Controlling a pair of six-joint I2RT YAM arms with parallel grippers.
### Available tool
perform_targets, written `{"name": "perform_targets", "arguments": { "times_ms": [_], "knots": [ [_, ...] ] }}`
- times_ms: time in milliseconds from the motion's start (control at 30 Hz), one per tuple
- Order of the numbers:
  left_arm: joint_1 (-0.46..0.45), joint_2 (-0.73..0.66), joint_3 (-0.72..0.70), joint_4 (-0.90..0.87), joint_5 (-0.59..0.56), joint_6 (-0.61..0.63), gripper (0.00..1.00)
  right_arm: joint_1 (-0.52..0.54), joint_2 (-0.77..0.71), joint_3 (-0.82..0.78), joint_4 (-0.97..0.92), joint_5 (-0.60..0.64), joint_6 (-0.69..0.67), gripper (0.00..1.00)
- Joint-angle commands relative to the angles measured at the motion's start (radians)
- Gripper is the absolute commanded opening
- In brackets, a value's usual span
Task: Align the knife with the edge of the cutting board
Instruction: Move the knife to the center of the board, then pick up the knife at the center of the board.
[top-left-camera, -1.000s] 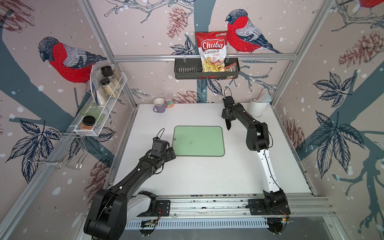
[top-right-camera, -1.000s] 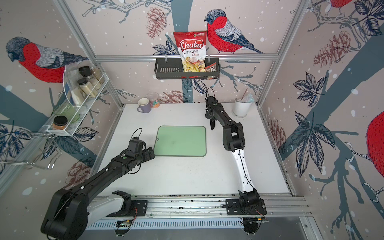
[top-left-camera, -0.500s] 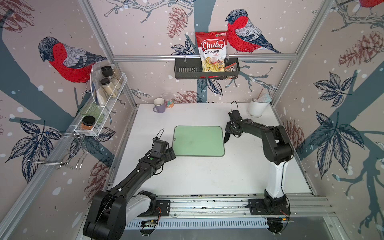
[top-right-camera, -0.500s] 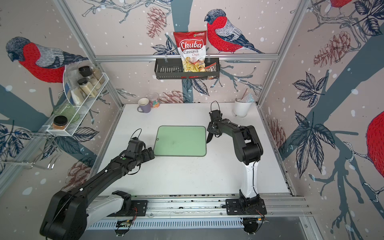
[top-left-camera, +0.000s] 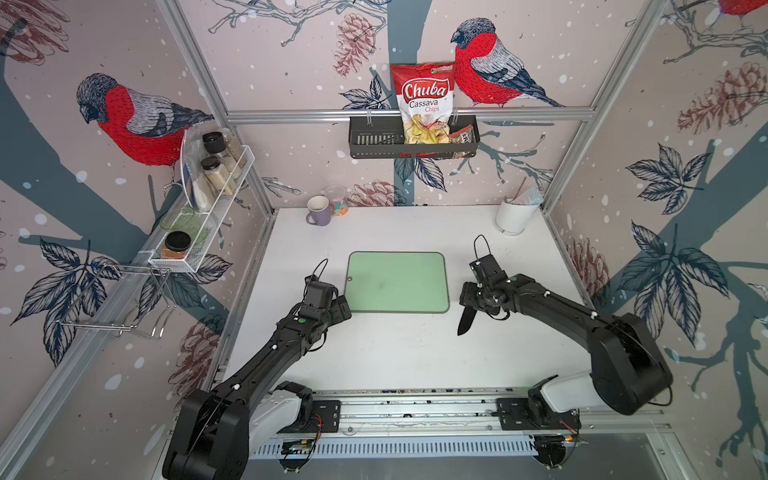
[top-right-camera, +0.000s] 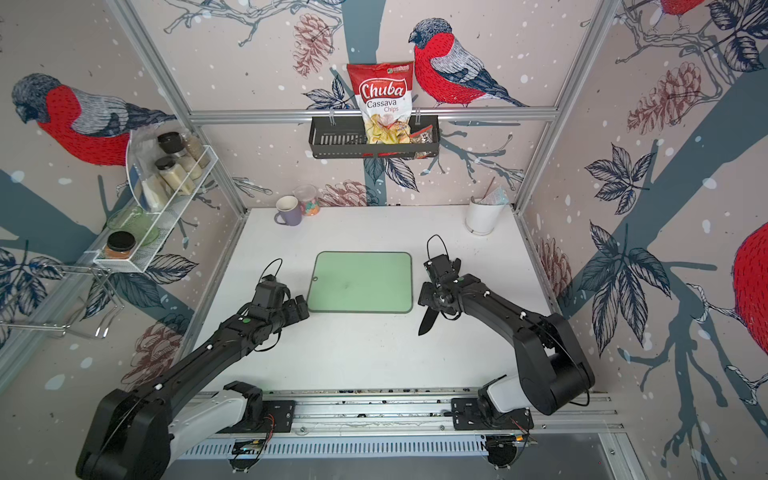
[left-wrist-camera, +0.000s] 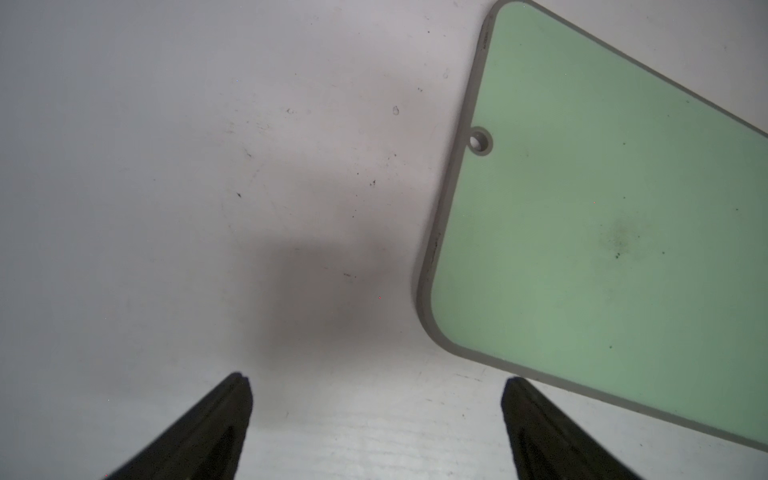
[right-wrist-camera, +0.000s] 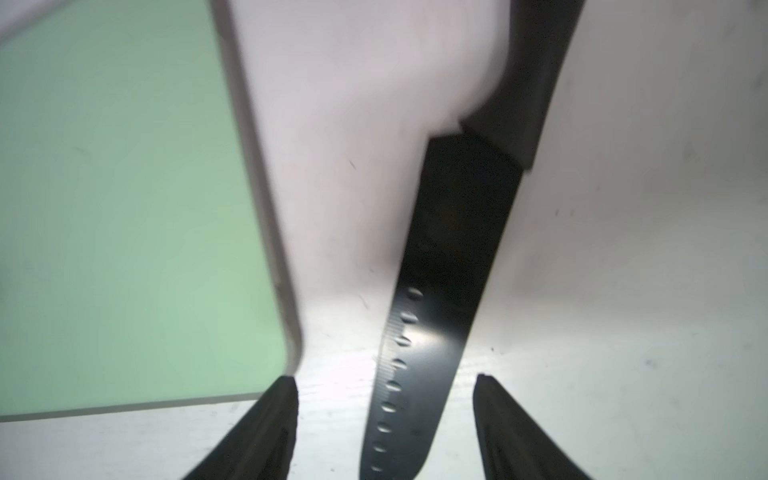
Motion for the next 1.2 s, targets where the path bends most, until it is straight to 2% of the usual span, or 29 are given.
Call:
{"name": "perform_targets", "arguments": {
  "times_ms": [0, 133, 167, 267, 433, 500, 567, 700, 833, 900, 967, 1100, 1167],
  "knots": [
    [-0.001, -0.01, -0.002, 0.01, -0.022, -0.001, 0.96, -0.035, 0.015, 0.111, -0.107, 0.153, -0.227, 0.76],
    [-0.001, -0.015, -0.006, 0.011, -0.026, 0.0, 0.96, -0.07, 0.07, 0.175, -0.061, 0.14, -0.571, 0.78],
    [-0.001, -0.015, -0.003, 0.008, -0.027, 0.0, 0.96, -0.065, 0.08, 0.18, -0.05, 0.136, -0.635, 0.78],
    [-0.001, -0.016, -0.002, 0.005, -0.023, 0.001, 0.96, -0.016, 0.12, 0.167, -0.018, 0.18, -0.943, 0.79],
    [-0.001, -0.037, -0.005, -0.005, -0.033, 0.001, 0.96, 0.008, 0.25, 0.239, -0.266, 0.277, -1.384, 0.8],
    [-0.002, -0.052, -0.012, -0.003, -0.044, 0.001, 0.96, 0.007, 0.235, 0.199, -0.206, 0.34, -1.507, 0.82],
    [-0.001, -0.06, -0.021, 0.008, -0.064, 0.001, 0.96, -0.001, 0.237, 0.197, -0.218, 0.314, -1.575, 0.86],
    [-0.001, -0.063, -0.022, 0.004, -0.06, 0.001, 0.96, -0.026, 0.31, 0.253, -0.321, 0.291, -1.649, 0.87],
    [-0.002, -0.072, -0.023, 0.006, -0.069, 0.002, 0.96, -0.102, 0.366, 0.323, -0.373, 0.219, -1.72, 0.88],
    [-0.002, -0.072, -0.025, 0.009, -0.079, 0.001, 0.96, -0.133, 0.352, 0.287, -0.244, 0.189, -1.763, 0.89],
    [-0.001, -0.071, -0.021, -0.002, -0.08, 0.005, 0.96, -0.147, 0.359, 0.279, -0.238, 0.198, -1.832, 0.89],
    [-0.002, -0.076, -0.025, 0.006, -0.075, 0.004, 0.96, -0.171, 0.369, 0.25, -0.092, 0.244, -1.959, 0.9],
    [-0.001, -0.078, -0.026, 0.004, -0.078, 0.003, 0.96, -0.173, 0.376, 0.266, -0.106, 0.231, -2.048, 0.9]
  ]
}}
